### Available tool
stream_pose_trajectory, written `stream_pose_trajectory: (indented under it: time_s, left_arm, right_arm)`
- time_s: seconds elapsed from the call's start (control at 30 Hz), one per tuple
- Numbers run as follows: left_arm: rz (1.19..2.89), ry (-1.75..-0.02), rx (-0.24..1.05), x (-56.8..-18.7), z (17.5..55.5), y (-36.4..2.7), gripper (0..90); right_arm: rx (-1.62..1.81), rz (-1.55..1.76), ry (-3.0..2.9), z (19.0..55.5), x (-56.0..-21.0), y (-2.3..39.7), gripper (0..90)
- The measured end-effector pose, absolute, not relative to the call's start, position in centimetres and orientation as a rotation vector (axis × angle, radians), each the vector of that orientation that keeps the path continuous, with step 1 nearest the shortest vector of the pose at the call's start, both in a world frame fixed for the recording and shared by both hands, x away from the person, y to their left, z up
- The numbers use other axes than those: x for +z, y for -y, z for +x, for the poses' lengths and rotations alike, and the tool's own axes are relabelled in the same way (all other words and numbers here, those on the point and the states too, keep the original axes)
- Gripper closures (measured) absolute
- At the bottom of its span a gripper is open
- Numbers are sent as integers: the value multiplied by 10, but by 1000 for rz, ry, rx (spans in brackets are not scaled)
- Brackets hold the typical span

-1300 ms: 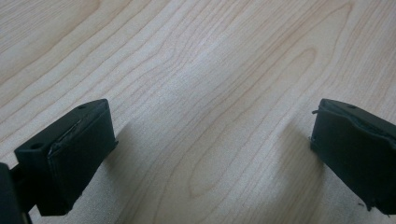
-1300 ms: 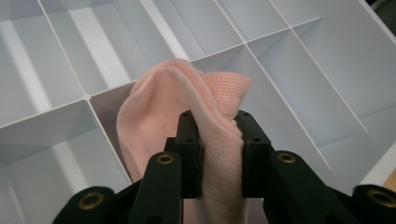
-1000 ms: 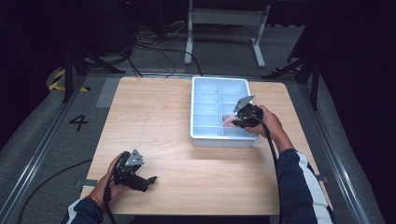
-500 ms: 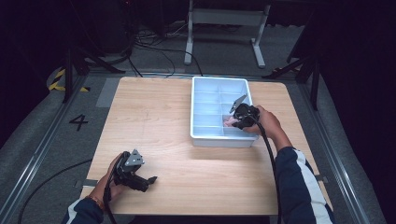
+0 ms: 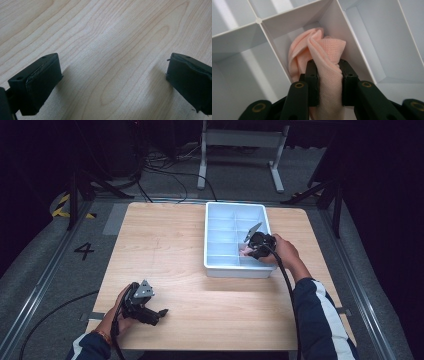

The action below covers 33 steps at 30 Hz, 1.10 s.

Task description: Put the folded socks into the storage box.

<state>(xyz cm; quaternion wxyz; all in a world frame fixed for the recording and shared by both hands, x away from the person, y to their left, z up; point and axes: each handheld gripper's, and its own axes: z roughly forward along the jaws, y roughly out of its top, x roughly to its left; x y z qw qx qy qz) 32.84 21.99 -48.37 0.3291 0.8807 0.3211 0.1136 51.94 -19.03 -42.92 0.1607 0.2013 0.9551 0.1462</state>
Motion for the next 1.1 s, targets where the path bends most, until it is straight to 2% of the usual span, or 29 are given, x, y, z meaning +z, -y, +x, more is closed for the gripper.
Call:
stream_pose_trajectory:
  time_s: [0.4,1.1]
  left_arm:
    - [2305,-840,297,-484,328,-220,1]
    - [2304,-844,299,-484,328,-220,2]
  right_arm:
    - [457,612,-2702,517,-429,193,708]
    - [558,694,-2649,512,-415,209,548]
